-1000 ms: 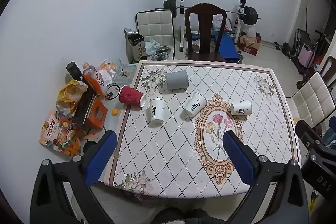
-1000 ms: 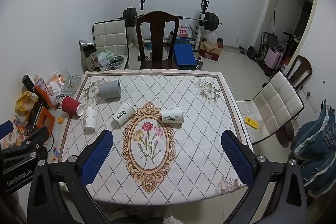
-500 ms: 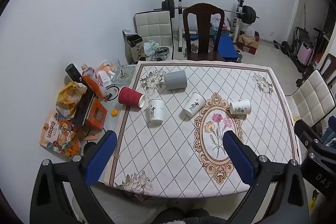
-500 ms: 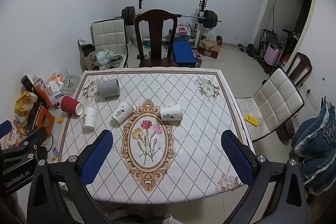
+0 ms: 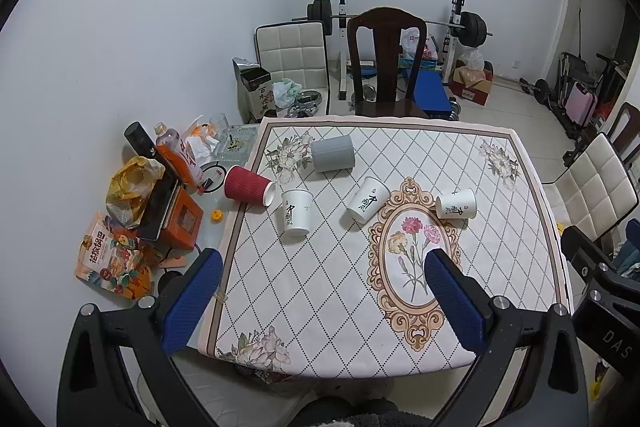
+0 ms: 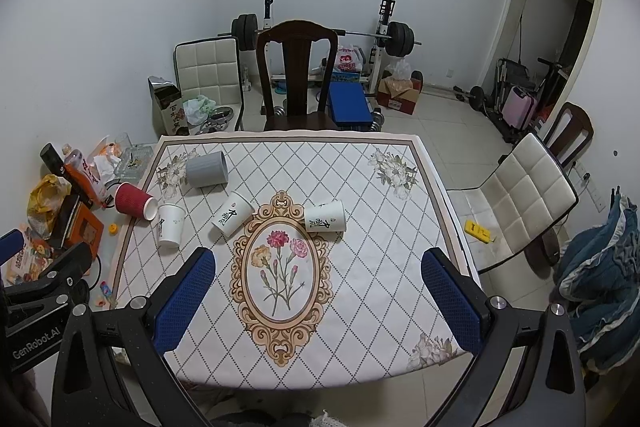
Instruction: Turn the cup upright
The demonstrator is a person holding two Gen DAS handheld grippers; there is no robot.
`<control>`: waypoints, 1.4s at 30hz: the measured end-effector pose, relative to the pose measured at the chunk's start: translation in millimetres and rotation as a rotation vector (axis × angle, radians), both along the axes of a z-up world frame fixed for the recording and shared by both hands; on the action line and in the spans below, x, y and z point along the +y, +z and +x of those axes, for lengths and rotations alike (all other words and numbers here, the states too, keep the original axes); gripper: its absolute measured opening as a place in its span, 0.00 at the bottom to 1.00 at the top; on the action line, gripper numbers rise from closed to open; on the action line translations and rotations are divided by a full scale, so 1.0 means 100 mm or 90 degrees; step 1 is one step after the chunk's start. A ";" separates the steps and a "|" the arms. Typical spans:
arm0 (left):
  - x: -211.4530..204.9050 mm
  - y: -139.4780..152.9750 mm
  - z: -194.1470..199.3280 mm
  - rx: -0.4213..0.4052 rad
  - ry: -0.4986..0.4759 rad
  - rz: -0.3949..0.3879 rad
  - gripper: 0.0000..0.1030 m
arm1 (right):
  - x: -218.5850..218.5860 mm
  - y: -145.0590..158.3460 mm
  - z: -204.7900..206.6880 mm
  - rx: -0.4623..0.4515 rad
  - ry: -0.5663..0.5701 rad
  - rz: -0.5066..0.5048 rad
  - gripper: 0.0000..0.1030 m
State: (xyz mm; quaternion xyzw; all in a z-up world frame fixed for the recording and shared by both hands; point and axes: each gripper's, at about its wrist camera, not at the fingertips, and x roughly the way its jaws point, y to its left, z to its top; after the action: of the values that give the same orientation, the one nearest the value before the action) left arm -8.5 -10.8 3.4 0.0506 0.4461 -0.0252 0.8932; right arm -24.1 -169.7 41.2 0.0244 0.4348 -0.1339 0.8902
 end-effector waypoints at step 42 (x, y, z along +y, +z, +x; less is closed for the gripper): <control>-0.04 0.09 0.07 -0.004 -0.005 -0.005 1.00 | 0.01 0.01 -0.01 -0.002 0.001 -0.005 1.00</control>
State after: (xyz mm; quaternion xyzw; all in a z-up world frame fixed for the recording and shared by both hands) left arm -1.5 -15.1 12.5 0.0490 0.4431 -0.0299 0.8946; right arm -24.8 -169.1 42.1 0.0209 0.4328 -0.1350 0.8911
